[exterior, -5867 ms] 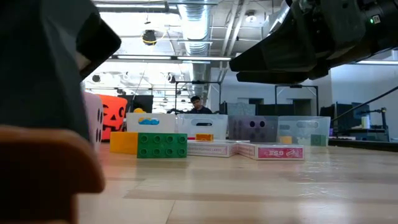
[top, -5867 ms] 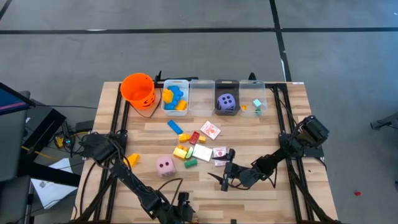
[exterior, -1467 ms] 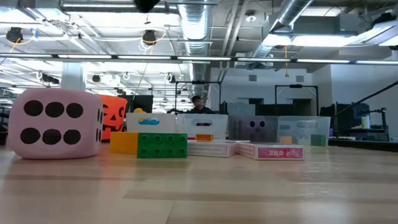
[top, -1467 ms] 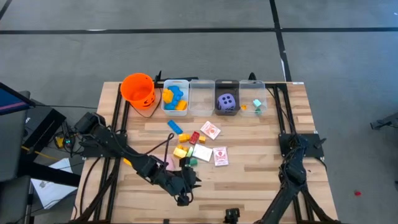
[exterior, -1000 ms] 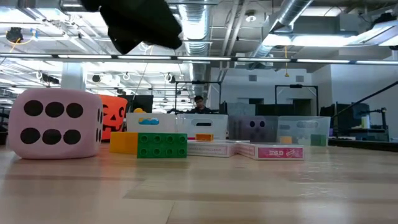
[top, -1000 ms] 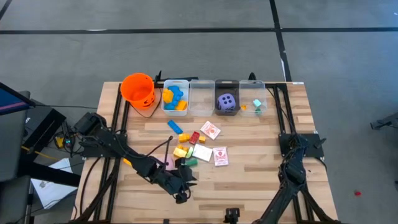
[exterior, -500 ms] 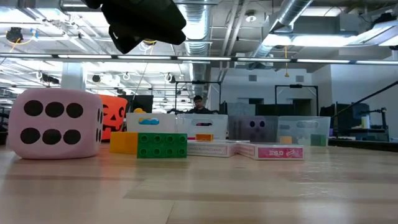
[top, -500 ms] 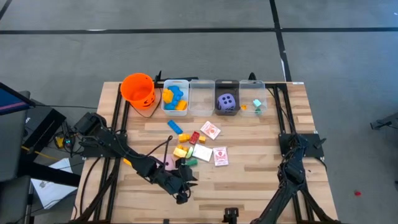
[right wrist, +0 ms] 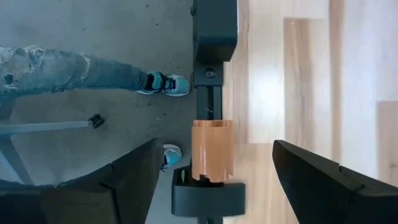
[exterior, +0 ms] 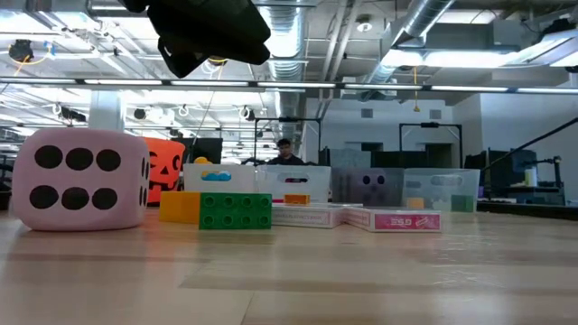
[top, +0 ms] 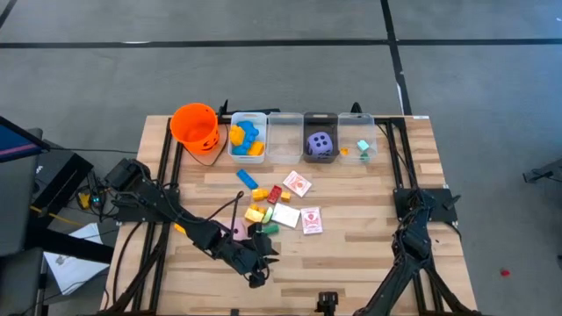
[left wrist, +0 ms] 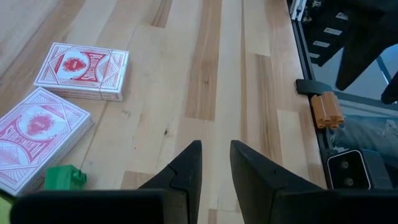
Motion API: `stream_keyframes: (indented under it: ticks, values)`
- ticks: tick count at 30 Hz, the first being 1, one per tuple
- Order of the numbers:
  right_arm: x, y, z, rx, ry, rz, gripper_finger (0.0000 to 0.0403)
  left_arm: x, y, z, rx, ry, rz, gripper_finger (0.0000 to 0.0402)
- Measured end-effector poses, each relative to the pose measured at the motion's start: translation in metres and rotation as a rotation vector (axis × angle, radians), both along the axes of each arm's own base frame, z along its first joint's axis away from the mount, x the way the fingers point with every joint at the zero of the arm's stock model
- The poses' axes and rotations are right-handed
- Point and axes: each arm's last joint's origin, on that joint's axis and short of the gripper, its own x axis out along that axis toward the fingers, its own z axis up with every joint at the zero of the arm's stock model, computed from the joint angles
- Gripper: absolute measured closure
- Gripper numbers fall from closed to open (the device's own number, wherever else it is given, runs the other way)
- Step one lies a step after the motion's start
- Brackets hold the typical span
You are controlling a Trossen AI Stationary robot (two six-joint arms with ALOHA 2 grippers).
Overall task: Pick & Place Toys
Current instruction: Put the brown game piece into the right transparent bin
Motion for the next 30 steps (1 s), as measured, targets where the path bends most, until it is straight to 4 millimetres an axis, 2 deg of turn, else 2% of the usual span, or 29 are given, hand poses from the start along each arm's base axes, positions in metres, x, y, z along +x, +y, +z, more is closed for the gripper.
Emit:
stream_keyframes:
  ticks: [8, 20, 25, 30]
  values:
    - [-0.005, -0.01, -0.039, -0.049, 0.095, -0.068, 0.0103, 0.0, 0.0, 0.0, 0.0, 0.0, 0.0, 0.0325]
    - [0.012, -0.027, -0.036, -0.102, 0.083, -0.091, 0.0103, 0.0, 0.0, 0.0, 0.0, 0.0, 0.0, 0.0325]
    - [0.027, -0.044, -0.036, -0.145, 0.084, -0.101, 0.0103, 0.0, 0.0, 0.0, -0.001, -0.001, 0.0, 0.0325]
    - [0.042, -0.053, -0.036, -0.143, 0.069, -0.02, 0.0103, 0.0, 0.0, 0.0, 0.0, 0.0, 0.0, 0.0325]
